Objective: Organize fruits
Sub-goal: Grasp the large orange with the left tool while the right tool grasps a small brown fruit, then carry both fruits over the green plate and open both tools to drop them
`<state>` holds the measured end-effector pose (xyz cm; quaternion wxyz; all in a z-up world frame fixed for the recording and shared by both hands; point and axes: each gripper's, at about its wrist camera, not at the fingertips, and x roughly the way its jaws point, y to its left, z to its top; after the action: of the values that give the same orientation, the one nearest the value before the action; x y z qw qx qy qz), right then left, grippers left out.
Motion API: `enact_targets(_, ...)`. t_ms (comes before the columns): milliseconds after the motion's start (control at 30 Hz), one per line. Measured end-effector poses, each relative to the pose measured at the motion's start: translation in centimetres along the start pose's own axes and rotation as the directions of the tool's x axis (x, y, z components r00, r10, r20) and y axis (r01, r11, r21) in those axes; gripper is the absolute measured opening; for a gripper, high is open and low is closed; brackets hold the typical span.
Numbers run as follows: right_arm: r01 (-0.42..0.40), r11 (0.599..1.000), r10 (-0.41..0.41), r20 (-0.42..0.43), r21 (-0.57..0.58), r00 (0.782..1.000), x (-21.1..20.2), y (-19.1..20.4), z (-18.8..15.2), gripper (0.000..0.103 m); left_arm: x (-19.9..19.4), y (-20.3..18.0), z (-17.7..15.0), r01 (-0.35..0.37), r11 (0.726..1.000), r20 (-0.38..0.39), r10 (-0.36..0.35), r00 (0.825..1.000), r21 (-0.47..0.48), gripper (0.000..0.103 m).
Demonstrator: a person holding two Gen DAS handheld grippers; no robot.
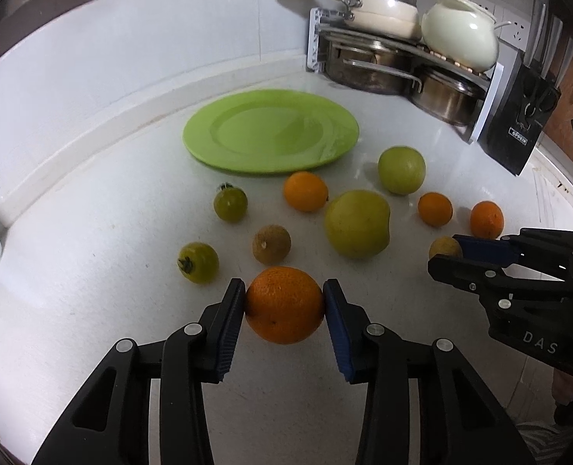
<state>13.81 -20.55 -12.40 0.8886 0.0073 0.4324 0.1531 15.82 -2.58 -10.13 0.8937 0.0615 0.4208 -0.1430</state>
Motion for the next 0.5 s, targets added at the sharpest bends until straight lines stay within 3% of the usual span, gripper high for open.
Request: enact_targets(500, 0.002, 0.999, 0.006, 0.152, -0.053, 0.988, -2.5, 0.9, 4.0, 0.028, -2.2, 1.3, 4.0, -0.014, 1.0, 0.14, 0.014, 0.99, 0.0, 0.041)
